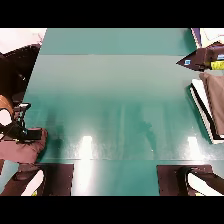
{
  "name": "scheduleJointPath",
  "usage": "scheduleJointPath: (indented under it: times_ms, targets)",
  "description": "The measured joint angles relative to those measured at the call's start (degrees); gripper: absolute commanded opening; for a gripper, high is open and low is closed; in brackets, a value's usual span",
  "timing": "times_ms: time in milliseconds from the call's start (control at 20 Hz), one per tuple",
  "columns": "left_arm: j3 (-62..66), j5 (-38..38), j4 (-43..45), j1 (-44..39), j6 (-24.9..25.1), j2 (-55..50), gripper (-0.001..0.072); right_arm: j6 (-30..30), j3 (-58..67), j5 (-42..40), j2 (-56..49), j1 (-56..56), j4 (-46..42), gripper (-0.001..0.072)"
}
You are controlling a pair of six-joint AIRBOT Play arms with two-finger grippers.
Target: Fold the shirts.
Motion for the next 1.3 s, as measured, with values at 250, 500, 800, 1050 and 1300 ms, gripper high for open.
scheduleJointPath:
  times_ms: [250, 500, 800, 1050, 1300]
  targets:
    - [16.0, -1.3, -0.3, 0.2, -0.7, 0.1, 0.0023, 0.0, 2.6, -2.0, 0.0, 0.0, 0.3, 0.0023]
    - [44.2, -0.7, -11.7, -1.2, 0.0, 0.1, 0.0021, 0.0, 11.3, -3.9, 0.0, 0.0, 0.2, 0.0023]
    - [64.8, 3.7, -17.9, -13.8, 1.7, -4.6, 0.0021, 0.0, 18.7, -5.8, 0.0, 0.0, 0.1, 0.0022]
    - [69.4, -0.7, -18.7, -29.1, 3.2, -17.2, 0.0024, 0.0, 20.6, -6.2, 0.1, 0.0, 0.0, 0.0023]
    - [69.9, -3.7, -19.3, -45.1, 6.8, -32.9, 0.0498, 0.0, 21.0, -5.2, 0.1, 0.0, 0.0, 0.0023]
